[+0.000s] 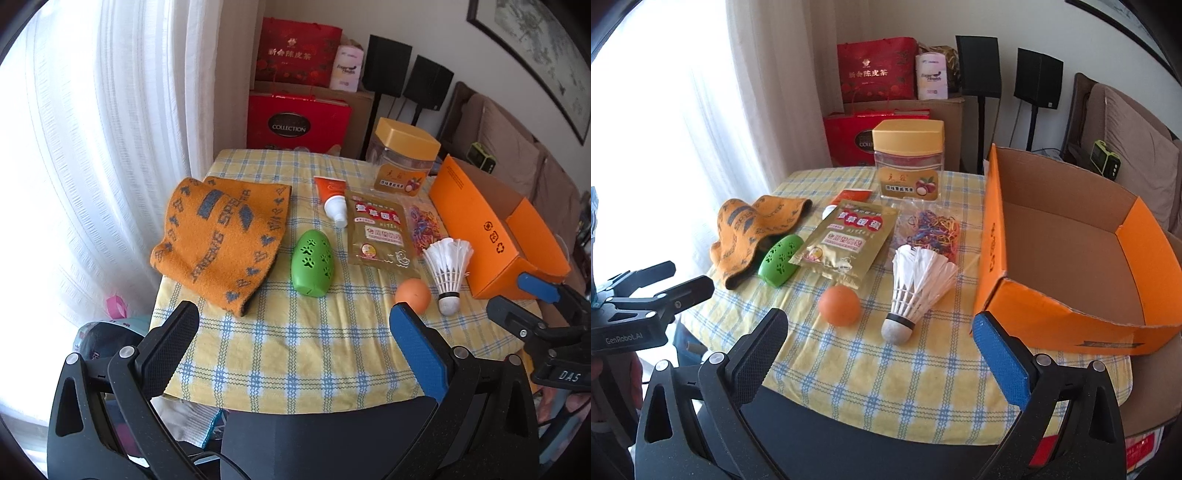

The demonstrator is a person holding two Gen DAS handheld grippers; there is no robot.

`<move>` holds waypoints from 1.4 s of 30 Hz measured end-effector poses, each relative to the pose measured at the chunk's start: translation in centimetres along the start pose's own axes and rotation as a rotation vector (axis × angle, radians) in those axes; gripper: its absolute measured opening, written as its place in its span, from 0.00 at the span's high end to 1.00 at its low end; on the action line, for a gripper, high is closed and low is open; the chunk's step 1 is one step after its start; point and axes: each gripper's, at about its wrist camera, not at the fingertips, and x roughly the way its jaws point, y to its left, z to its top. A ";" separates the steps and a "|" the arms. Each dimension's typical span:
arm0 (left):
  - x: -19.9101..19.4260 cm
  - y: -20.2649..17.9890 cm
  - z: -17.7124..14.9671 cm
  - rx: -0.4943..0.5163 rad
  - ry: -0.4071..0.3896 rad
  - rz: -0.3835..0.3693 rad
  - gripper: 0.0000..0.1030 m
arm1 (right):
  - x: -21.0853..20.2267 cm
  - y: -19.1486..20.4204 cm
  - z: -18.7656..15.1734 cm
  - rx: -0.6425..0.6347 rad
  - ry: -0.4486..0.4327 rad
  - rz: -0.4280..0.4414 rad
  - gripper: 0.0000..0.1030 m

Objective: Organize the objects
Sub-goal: 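Close the right gripper on the orange ball and lift it, then carry the orange ball with the right gripper while the left gripper grasps the gold packet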

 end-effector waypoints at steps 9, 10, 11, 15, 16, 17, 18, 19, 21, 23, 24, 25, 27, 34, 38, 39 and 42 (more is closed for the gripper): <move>0.4 2.2 -0.1 -0.056 -0.007 -0.017 0.02 | 4.1 2.0 0.4 -0.056 0.029 0.049 0.28; 0.2 2.4 -0.1 -0.072 -0.019 -0.025 0.02 | 4.6 2.2 0.4 -0.056 0.033 0.056 0.29; 0.0 2.7 -0.1 -0.081 -0.030 -0.028 0.02 | 5.0 2.2 0.5 -0.057 0.037 0.061 0.31; -0.2 3.2 0.0 -0.085 -0.050 -0.022 0.03 | 6.7 2.7 0.5 -0.072 0.060 0.053 0.40; -0.2 3.3 0.1 -0.089 -0.049 -0.021 0.03 | 7.0 2.8 0.5 -0.074 0.068 0.050 0.40; -0.1 3.5 0.1 -0.092 -0.047 -0.022 0.05 | 7.3 2.8 0.4 -0.077 0.074 0.048 0.41; 0.0 3.6 0.1 -0.097 -0.045 -0.024 0.05 | 7.6 2.9 0.4 -0.079 0.079 0.048 0.42; 0.1 3.7 0.1 -0.100 -0.042 -0.027 0.06 | 7.9 3.0 0.4 -0.082 0.084 0.045 0.43; 0.3 3.9 0.0 -0.105 -0.038 -0.028 0.06 | 8.4 3.0 0.4 -0.085 0.094 0.042 0.47; 0.5 3.9 0.0 -0.107 -0.033 -0.031 0.06 | 8.8 3.0 0.3 -0.090 0.105 0.038 0.51; 0.6 3.9 0.0 -0.107 -0.028 -0.033 0.06 | 9.0 3.0 0.4 -0.091 0.110 0.037 0.52; 0.7 3.9 -0.1 -0.107 -0.023 -0.035 0.06 | 9.2 3.1 0.3 -0.091 0.114 0.037 0.53; 0.9 3.8 -0.1 -0.106 -0.016 -0.041 0.06 | 9.6 3.1 0.3 -0.096 0.124 0.040 0.57; 1.3 2.9 0.8 -0.094 -0.014 -0.070 0.06 | 9.0 3.3 0.2 -0.098 0.111 0.082 0.62; 1.9 1.5 2.4 -0.065 -0.002 -0.123 0.07 | 7.3 2.7 0.4 -0.078 0.094 0.123 0.62; 2.2 1.0 2.8 -0.058 0.008 -0.139 0.07 | 6.7 2.5 0.4 -0.071 0.090 0.125 0.62; 3.0 -0.8 4.2 -0.032 0.021 -0.189 0.08 | 5.1 1.5 0.4 -0.048 0.073 0.122 0.62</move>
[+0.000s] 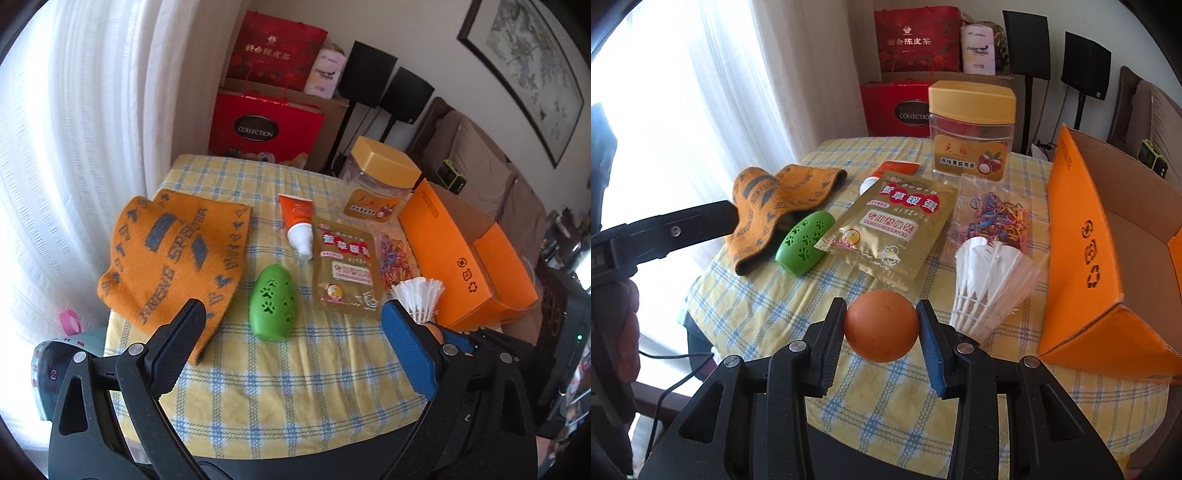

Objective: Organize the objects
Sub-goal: 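Carry the orange ball with the right gripper while the left gripper grasps the gold packet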

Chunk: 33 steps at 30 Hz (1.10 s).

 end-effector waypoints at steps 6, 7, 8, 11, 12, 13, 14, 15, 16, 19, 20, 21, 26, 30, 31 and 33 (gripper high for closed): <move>3.1 -3.6 1.7 0.073 0.047 -0.022 0.09 | -3.2 -2.3 -0.6 0.062 -0.027 -0.017 0.62; 3.6 -4.2 1.8 0.093 0.052 -0.013 0.09 | -3.7 -2.6 -0.7 0.070 -0.033 -0.022 0.62; 4.1 -4.7 1.9 0.109 0.059 -0.001 0.09 | -4.2 -2.9 -0.8 0.078 -0.038 -0.025 0.62; 5.7 -6.0 2.3 0.148 0.079 0.037 0.09 | -5.6 -3.8 -1.3 0.094 -0.054 -0.034 0.62; 6.3 -6.4 2.5 0.162 0.086 0.053 0.09 | -5.9 -4.1 -1.4 0.099 -0.058 -0.036 0.62; 6.9 -6.7 2.6 0.174 0.095 0.065 0.09 | -6.2 -4.3 -1.5 0.105 -0.062 -0.038 0.62; 7.5 -7.0 2.6 0.185 0.105 0.077 0.08 | -6.6 -4.6 -1.6 0.111 -0.067 -0.039 0.62; 8.1 -7.2 2.7 0.195 0.117 0.090 0.08 | -6.9 -4.9 -1.7 0.118 -0.071 -0.040 0.62; 8.8 -7.4 2.8 0.204 0.132 0.101 0.08 | -7.2 -5.1 -1.9 0.124 -0.074 -0.042 0.62; 10.8 -8.1 2.9 0.232 0.179 0.127 0.08 | -7.7 -5.6 -2.2 0.139 -0.079 -0.042 0.62; 11.2 -8.3 2.9 0.242 0.190 0.139 0.08 | -7.8 -5.6 -2.3 0.142 -0.078 -0.045 0.62; 11.6 -8.4 2.8 0.249 0.198 0.149 0.08 | -7.9 -5.8 -2.4 0.145 -0.078 -0.047 0.62; 13.3 -8.7 2.6 0.255 0.248 0.173 0.08 | -8.3 -6.4 -2.8 0.163 -0.080 -0.051 0.62; 14.2 -9.0 2.2 0.280 0.271 0.204 0.08 | -8.4 -7.0 -3.0 0.175 -0.081 -0.053 0.62; 14.2 -9.1 2.2 0.286 0.269 0.205 0.09 | -8.4 -7.1 -3.0 0.177 -0.080 -0.053 0.62; 14.2 -9.0 2.1 0.287 0.265 0.214 0.09 | -8.3 -7.4 -3.1 0.182 -0.078 -0.053 0.62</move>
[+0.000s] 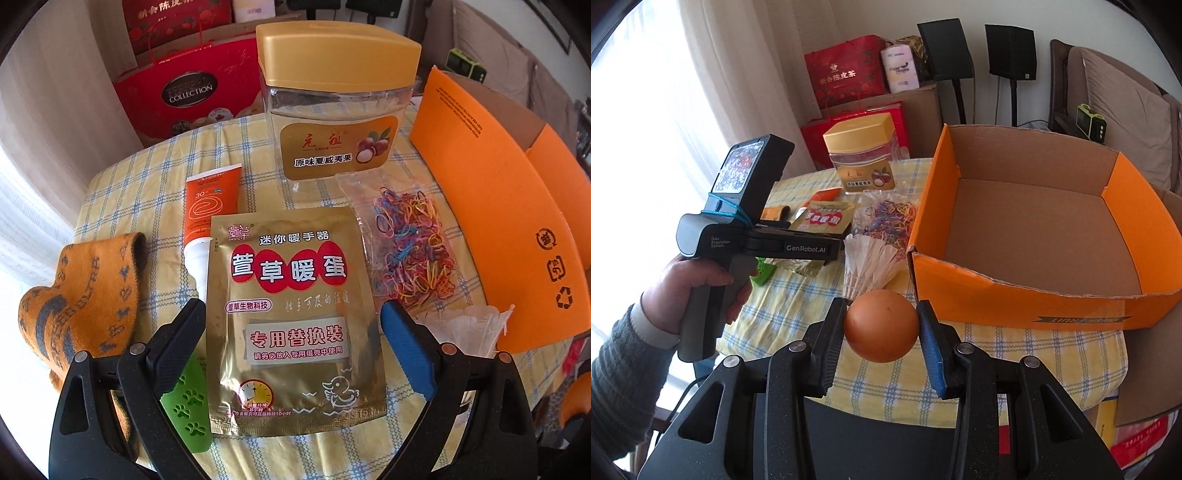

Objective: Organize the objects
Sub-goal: 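Carry the orange ball with the right gripper while the left gripper grasps the gold packet, then lower ball and gold packet into the box and open both grippers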

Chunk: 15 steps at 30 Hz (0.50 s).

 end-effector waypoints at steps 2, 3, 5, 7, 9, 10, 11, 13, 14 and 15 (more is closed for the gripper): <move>-0.1 0.1 0.0 -0.004 -0.006 0.011 0.20 | 0.1 -0.1 0.0 0.004 0.003 -0.001 0.62; -0.1 0.2 0.0 -0.005 -0.010 0.018 0.22 | 0.1 -0.2 0.0 0.005 0.002 -0.001 0.62; -0.4 0.4 0.0 -0.014 -0.016 0.008 0.37 | 0.2 -0.2 0.0 0.005 0.002 -0.001 0.62; -0.6 0.7 0.0 -0.023 -0.018 0.000 0.46 | 0.2 -0.2 0.0 0.005 0.002 -0.001 0.62; -0.7 1.0 0.0 -0.038 -0.019 -0.020 0.48 | 0.2 -0.3 0.0 0.006 0.002 -0.001 0.62; -0.8 1.1 0.0 -0.043 -0.023 -0.027 0.49 | 0.2 -0.2 0.0 0.006 0.002 -0.001 0.62; -1.0 1.2 -0.1 -0.049 -0.028 -0.028 0.49 | 0.2 -0.3 0.0 0.006 0.002 0.000 0.62; -1.4 1.5 -0.1 -0.062 -0.043 -0.034 0.50 | 0.2 -0.3 0.0 0.006 0.002 -0.002 0.62; -1.6 1.6 -0.2 -0.066 -0.050 -0.037 0.50 | 0.2 -0.3 0.1 0.006 0.001 -0.002 0.62; -1.9 1.7 -0.2 -0.069 -0.057 -0.039 0.50 | 0.2 -0.3 0.2 0.007 0.000 -0.002 0.62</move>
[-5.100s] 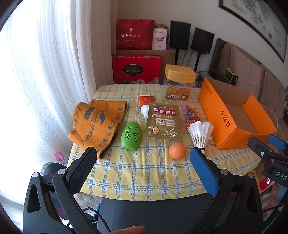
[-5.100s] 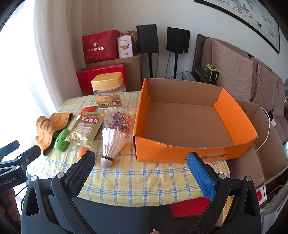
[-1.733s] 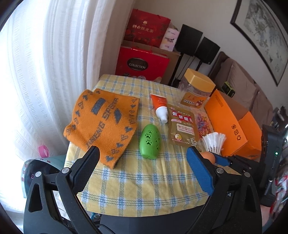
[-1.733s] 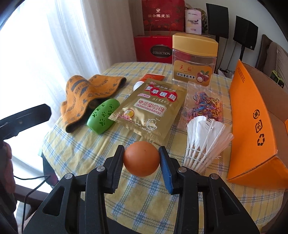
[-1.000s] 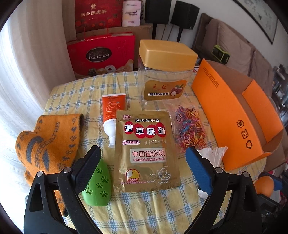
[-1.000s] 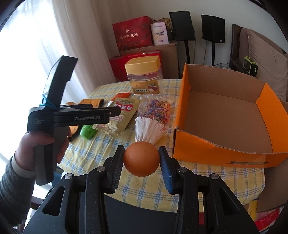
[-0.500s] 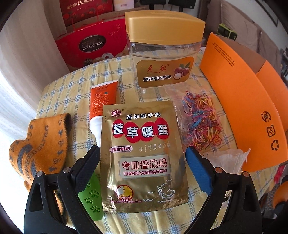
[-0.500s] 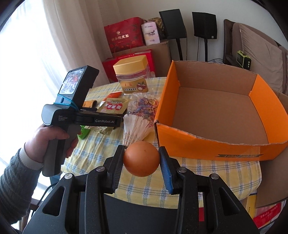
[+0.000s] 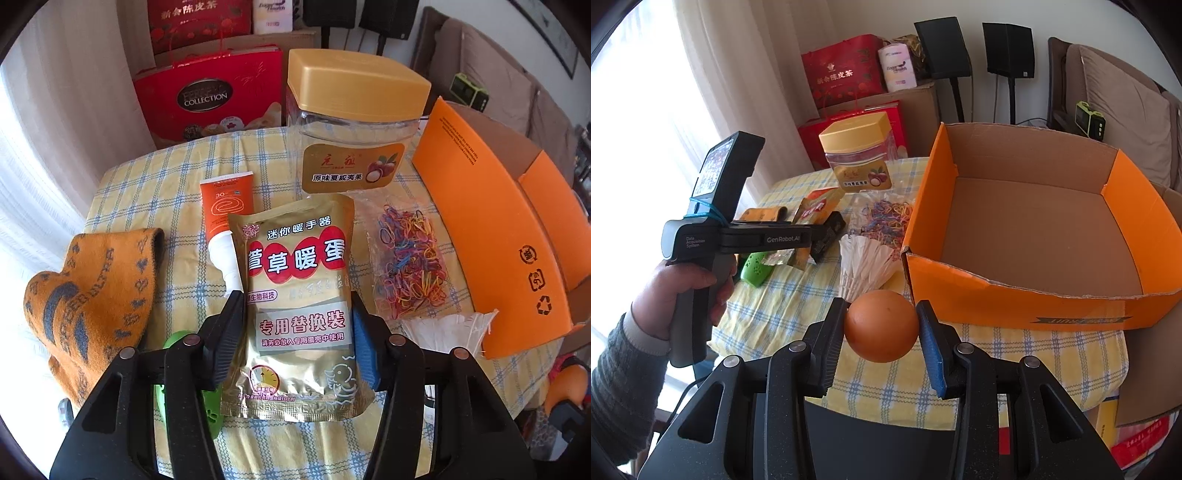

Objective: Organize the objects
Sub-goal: 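Lower ball and gold packet into the box and open both grippers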

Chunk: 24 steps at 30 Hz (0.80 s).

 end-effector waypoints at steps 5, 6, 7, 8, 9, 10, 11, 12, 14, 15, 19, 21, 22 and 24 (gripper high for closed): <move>-2.3 0.6 0.2 -0.017 -0.032 -0.033 0.50 | -0.6 -0.2 0.6 -0.004 -0.011 -0.008 0.62; -2.9 0.6 0.3 -0.018 -0.040 -0.041 0.50 | -0.8 -0.2 0.7 -0.006 -0.017 -0.009 0.62; -3.5 0.6 0.4 -0.018 -0.047 -0.050 0.50 | -1.1 -0.2 0.9 -0.009 -0.023 -0.010 0.62; -4.1 0.4 0.5 -0.014 -0.056 -0.058 0.50 | -1.5 -0.3 1.1 -0.012 -0.031 -0.014 0.62; -4.7 0.3 0.6 -0.009 -0.064 -0.067 0.50 | -1.8 -0.4 1.3 -0.016 -0.039 -0.019 0.62; -5.4 -0.1 0.6 -0.002 -0.073 -0.078 0.50 | -2.1 -0.5 1.5 -0.021 -0.047 -0.026 0.62; -6.0 -0.4 0.7 0.002 -0.081 -0.093 0.50 | -2.4 -0.6 1.8 -0.024 -0.053 -0.034 0.62; -6.4 -0.8 0.9 0.008 -0.086 -0.110 0.50 | -2.6 -0.8 2.0 -0.025 -0.058 -0.042 0.62; -7.3 -1.8 1.1 0.024 -0.094 -0.149 0.50 | -3.0 -1.3 2.4 -0.026 -0.068 -0.059 0.62; -7.7 -2.5 1.3 0.033 -0.099 -0.163 0.50 | -3.2 -1.6 2.6 -0.026 -0.071 -0.068 0.62; -8.7 -5.6 1.9 0.079 -0.112 -0.220 0.50 | -3.6 -3.5 3.4 -0.011 -0.079 -0.100 0.62; -9.0 -7.4 2.2 0.102 -0.118 -0.240 0.50 | -3.6 -4.7 3.7 0.007 -0.080 -0.114 0.62; -9.1 -8.3 2.4 0.113 -0.122 -0.250 0.50 | -3.6 -5.4 3.9 0.018 -0.079 -0.122 0.62; -9.3 -10.2 2.8 0.134 -0.128 -0.268 0.50 | -3.6 -6.7 4.3 0.039 -0.082 -0.139 0.62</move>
